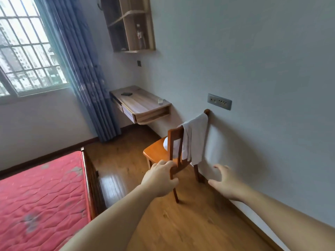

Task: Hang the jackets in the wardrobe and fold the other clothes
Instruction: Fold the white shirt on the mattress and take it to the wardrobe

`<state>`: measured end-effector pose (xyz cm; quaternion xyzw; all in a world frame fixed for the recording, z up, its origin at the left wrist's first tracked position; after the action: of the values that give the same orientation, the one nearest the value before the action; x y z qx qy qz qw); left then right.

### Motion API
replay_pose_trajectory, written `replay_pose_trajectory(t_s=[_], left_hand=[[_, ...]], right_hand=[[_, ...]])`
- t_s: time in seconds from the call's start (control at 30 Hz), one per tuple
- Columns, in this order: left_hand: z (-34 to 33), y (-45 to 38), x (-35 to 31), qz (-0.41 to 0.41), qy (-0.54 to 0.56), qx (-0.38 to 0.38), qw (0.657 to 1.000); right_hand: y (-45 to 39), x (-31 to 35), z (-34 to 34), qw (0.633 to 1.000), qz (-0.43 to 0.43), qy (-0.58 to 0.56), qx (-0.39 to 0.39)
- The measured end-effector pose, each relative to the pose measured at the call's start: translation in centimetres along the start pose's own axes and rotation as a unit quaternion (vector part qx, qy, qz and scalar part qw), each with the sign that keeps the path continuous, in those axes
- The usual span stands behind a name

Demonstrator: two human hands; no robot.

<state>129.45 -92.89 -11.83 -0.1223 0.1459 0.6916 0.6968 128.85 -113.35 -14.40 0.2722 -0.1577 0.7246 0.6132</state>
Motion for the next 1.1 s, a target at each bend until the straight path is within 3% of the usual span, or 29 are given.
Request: replay_pose_trajectory(t_s=[0.43,0.8,0.93,1.0,1.1], left_hand=[[-0.1,-26.9,-1.0,0.0,0.059,-0.038,0.998],[-5.9,-45.6,-0.7,0.025,0.081,0.039,0.996],[-9.7,-50.1,-0.6,0.08,0.077,0.059,0.992],[-11.1,-52.2,-0.5,0.116,0.066,0.067,0.989],[-13.5,-54.3,-1.1,0.129,0.01,0.152,0.98]], right_hand=[[-23.3,-3.6,7.3,0.998,0.003,0.059,-0.006],[-43.0,-7.3,8.6,0.993,0.012,0.114,0.033],[-49.4,-10.2,7.9,0.991,0.018,0.119,0.063],[-52.5,-10.9,8.0,0.983,0.048,0.168,0.057],[-56.3,-10.7,7.2,0.951,0.148,0.264,0.068]])
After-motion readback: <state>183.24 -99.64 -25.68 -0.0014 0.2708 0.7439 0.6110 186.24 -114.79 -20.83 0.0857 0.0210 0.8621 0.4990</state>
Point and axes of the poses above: each hand's wrist, its own y-axis away from the middle knuckle, its own z-axis out of the back of the hand, x = y × z, the point moved 9 cm from there along -y, towards the middle knuckle, and after that the axes turned 8 degrees about z, right-handed, at the moved point
